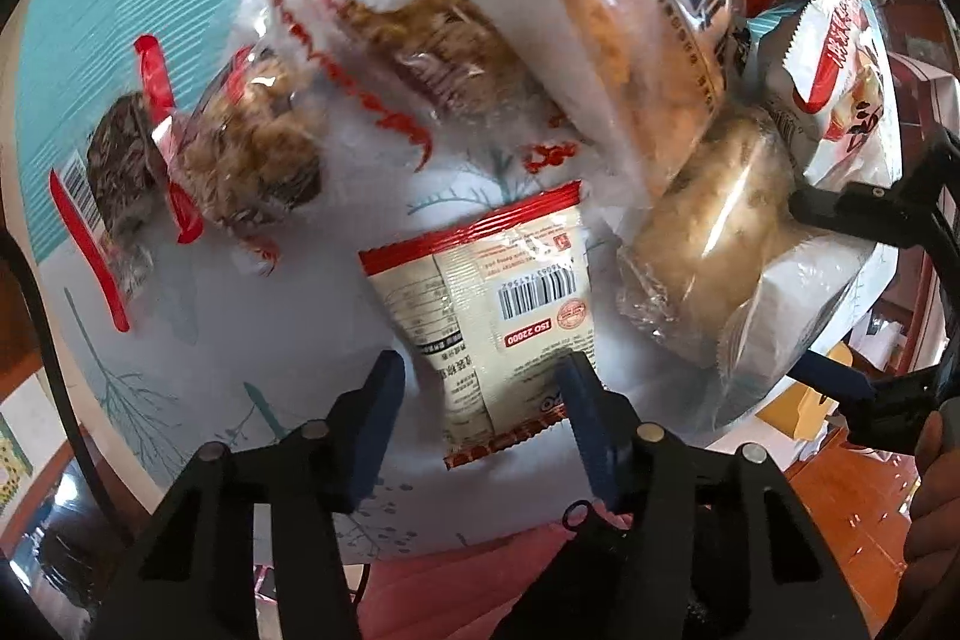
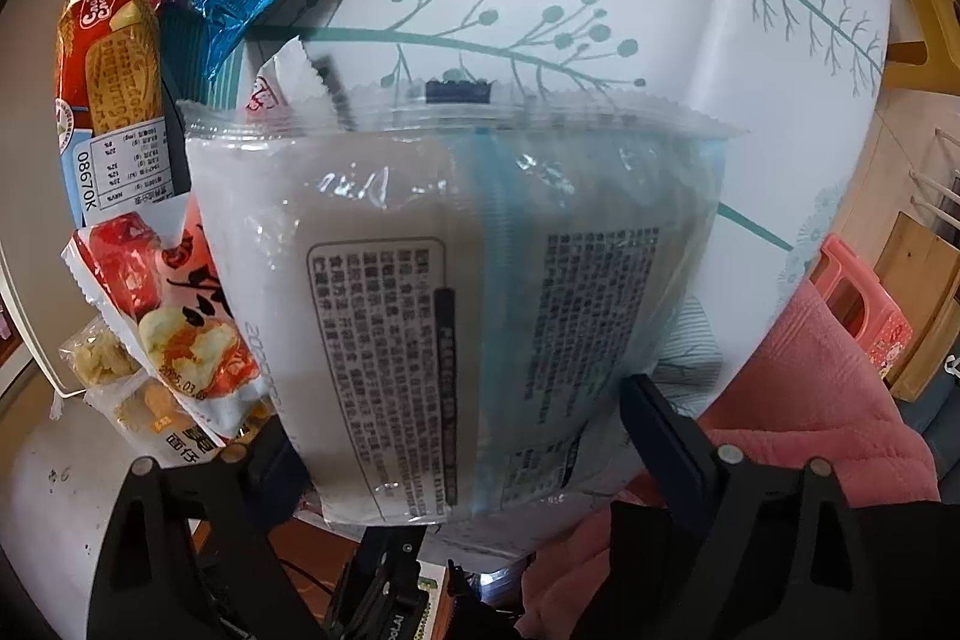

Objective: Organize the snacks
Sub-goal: 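Close left tool on cream-red packet while right tool closes on white-blue bag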

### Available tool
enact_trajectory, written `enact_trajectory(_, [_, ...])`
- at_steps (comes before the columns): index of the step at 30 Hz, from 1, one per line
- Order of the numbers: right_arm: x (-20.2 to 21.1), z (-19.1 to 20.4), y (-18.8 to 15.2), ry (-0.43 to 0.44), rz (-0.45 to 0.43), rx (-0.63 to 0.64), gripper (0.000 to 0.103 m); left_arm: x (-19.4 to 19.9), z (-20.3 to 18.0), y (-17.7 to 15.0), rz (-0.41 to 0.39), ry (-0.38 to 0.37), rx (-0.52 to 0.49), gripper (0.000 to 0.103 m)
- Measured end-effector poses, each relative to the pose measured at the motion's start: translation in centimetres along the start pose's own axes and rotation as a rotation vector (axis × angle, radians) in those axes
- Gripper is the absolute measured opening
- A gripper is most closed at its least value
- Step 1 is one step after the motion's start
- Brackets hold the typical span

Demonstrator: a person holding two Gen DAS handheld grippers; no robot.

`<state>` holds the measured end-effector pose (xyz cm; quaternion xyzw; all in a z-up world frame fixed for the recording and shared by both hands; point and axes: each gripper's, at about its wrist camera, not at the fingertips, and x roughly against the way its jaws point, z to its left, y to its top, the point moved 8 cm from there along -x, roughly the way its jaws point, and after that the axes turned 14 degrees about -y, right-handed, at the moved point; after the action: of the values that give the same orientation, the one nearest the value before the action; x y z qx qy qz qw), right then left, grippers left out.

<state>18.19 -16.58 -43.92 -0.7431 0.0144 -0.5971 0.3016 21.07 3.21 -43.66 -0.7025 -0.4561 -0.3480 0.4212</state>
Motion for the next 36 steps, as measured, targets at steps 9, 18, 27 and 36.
enact_trajectory(9, [0.8, -0.8, -0.2, 0.053, 0.000, 0.000, 0.078, -1.3, -1.5, 2.5, 0.041, 0.051, -0.001, 0.062])
enact_trajectory(18, [2.0, -1.4, -0.8, 0.130, -0.008, -0.015, 0.066, -2.5, -3.8, 3.7, 0.078, 0.113, -0.012, 0.065])
enact_trajectory(27, [3.6, -2.1, -1.8, 0.188, -0.034, -0.014, 0.054, -4.1, -4.4, 4.1, 0.070, 0.140, 0.002, 0.051])
enact_trajectory(36, [4.4, -2.7, -2.4, 0.241, -0.080, -0.011, 0.031, -3.7, -4.5, 3.9, 0.061, 0.130, -0.025, 0.045])
